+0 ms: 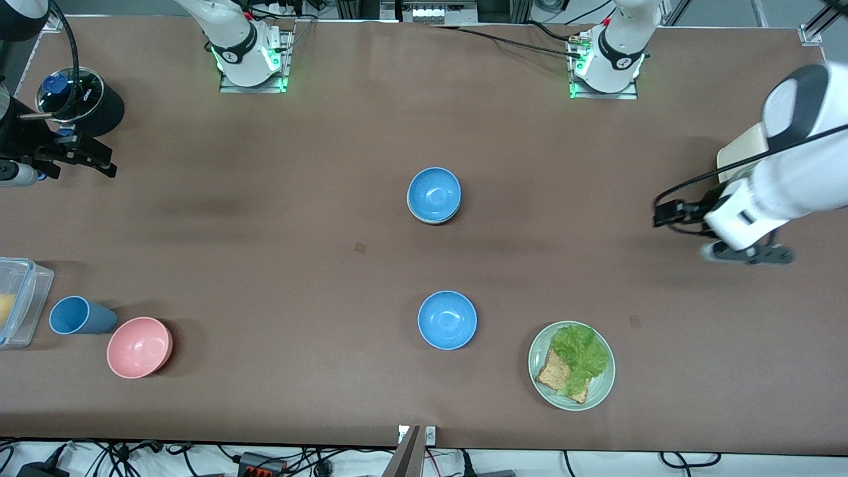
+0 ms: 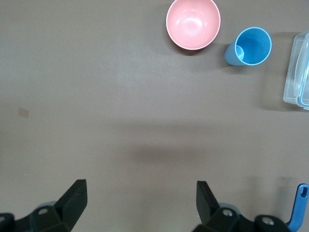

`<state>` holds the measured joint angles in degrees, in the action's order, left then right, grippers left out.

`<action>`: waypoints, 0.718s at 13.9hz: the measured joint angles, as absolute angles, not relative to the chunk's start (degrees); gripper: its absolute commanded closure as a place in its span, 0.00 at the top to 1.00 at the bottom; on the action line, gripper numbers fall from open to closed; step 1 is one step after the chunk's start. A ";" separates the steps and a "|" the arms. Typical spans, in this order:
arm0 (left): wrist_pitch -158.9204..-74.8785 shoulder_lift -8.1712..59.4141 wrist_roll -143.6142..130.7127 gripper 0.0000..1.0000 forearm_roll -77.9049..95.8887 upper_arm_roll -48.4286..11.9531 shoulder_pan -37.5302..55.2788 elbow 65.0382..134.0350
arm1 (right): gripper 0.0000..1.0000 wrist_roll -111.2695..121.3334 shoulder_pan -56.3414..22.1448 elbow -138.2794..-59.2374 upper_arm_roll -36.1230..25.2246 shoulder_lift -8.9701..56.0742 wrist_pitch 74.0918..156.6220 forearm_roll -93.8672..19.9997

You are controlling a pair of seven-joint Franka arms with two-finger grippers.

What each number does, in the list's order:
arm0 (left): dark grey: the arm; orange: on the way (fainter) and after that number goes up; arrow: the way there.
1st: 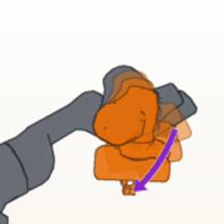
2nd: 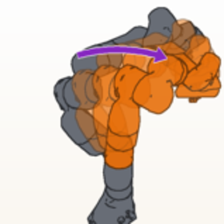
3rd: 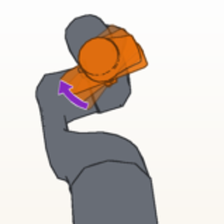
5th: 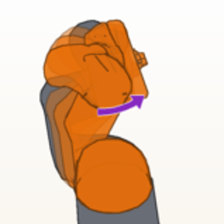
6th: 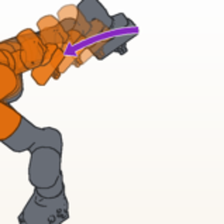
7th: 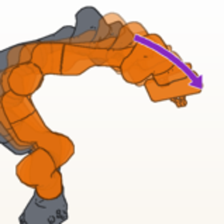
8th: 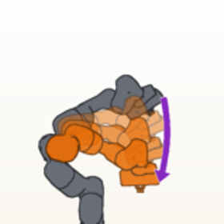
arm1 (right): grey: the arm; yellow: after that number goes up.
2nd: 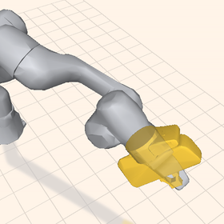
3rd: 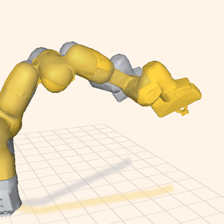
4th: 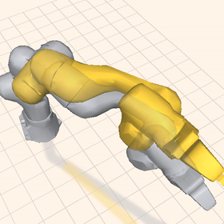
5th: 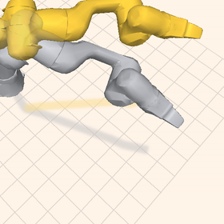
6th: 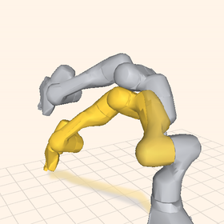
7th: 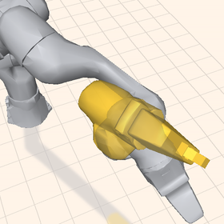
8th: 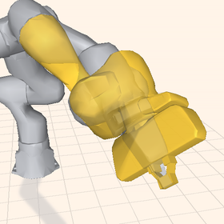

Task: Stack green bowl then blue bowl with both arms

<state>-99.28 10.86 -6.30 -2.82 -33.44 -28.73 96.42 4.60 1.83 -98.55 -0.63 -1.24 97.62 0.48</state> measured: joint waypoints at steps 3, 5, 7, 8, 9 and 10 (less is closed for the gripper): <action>-98.24 2.68 -6.30 1.00 -1.86 -16.89 -15.61 101.06 | 1.00 4.62 1.92 -98.55 -0.63 -1.24 97.63 0.48; -94.82 -0.72 -6.21 1.00 -1.81 -7.03 -7.87 102.93 | 1.00 4.64 2.08 -98.55 -0.63 -1.24 97.62 0.48; -91.79 -2.34 -5.62 1.00 -1.79 -2.74 -4.76 103.21 | 1.00 4.66 2.08 -98.55 -0.57 -1.26 97.47 0.48; -90.87 -2.67 -5.49 1.00 -1.37 -2.40 -4.33 103.22 | 1.00 4.66 2.08 -98.55 -0.56 -1.28 97.27 0.48; -90.80 -2.82 -5.47 1.00 0.19 -2.40 -4.10 103.21 | 1.00 4.66 2.09 -98.55 -0.57 -1.30 96.95 0.48; -91.14 -2.92 -5.47 1.00 1.75 -2.44 -3.79 103.18 | 1.00 4.66 2.09 -98.55 -0.57 -1.31 96.74 0.48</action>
